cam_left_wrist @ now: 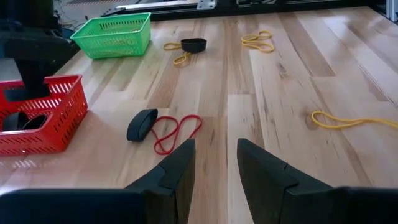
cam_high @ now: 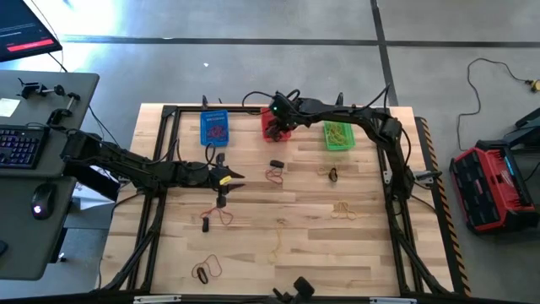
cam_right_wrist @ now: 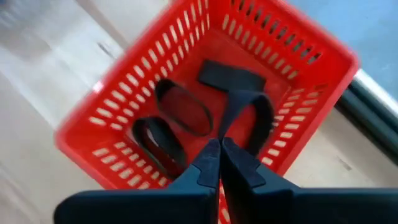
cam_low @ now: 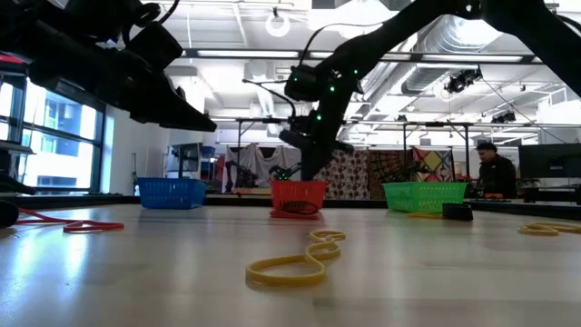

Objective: Sort rubber bands into baskets
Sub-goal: Put the black rubber band into the red bin, then put the red rubber band into the blue bin

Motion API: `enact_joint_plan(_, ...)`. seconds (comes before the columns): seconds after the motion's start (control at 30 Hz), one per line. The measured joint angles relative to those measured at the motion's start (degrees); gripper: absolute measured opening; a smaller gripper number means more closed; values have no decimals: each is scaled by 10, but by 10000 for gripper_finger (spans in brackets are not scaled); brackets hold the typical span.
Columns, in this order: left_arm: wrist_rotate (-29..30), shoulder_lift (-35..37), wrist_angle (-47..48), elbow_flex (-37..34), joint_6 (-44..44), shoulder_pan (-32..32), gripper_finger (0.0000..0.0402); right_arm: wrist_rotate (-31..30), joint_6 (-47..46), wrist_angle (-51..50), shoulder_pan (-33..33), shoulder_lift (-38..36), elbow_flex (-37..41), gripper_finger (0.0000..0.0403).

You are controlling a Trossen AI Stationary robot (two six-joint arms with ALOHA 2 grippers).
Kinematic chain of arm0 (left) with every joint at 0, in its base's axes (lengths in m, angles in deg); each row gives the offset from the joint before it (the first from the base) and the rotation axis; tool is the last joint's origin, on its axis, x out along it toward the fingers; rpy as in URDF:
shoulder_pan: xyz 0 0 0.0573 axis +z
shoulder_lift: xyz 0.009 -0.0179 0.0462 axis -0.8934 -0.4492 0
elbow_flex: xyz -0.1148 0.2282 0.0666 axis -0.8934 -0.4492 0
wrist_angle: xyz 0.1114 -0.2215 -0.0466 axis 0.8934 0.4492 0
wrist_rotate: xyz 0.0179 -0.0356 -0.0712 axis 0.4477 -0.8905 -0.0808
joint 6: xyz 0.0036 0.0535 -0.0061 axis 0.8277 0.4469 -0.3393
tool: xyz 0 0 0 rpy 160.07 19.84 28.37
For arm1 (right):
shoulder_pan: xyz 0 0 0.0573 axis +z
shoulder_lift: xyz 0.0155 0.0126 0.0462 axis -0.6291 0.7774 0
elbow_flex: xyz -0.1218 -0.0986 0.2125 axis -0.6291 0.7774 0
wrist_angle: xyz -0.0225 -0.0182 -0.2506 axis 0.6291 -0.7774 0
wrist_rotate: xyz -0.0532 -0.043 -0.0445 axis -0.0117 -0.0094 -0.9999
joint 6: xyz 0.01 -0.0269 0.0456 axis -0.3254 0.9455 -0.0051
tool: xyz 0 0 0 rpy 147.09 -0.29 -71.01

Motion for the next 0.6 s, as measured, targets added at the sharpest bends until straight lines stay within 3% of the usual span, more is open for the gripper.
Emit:
enact_joint_plan(0.4, 0, -20, -2, 0, -9, 0, 113, -3, 22, -3, 10, 4, -12, 2)
enact_joint_plan(0.6, 1, -37, -15, 0, -7, 0, 113, -5, 45, -49, 20, 4, -68, 55)
